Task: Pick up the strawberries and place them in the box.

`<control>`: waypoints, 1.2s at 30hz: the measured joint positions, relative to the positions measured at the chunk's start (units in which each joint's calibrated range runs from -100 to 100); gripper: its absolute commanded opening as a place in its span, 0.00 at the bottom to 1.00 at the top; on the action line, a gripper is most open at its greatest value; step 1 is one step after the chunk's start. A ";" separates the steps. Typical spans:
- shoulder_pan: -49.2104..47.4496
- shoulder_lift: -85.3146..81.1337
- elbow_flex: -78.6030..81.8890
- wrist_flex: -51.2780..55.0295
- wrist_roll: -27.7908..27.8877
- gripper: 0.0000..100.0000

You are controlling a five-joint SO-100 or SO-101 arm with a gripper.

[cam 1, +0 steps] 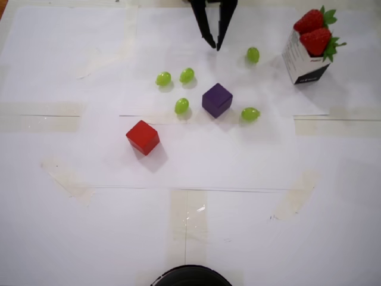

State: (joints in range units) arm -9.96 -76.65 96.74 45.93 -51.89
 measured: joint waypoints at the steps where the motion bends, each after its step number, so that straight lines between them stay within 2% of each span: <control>1: -0.45 -0.55 1.00 -0.47 -0.15 0.00; 9: -0.90 -4.18 3.26 -1.26 -1.76 0.00; 16: -0.97 -5.18 3.26 -0.40 -0.54 0.00; 36: 2.25 -15.81 3.26 12.25 2.83 0.00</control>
State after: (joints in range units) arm -7.72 -92.46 100.00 58.18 -49.06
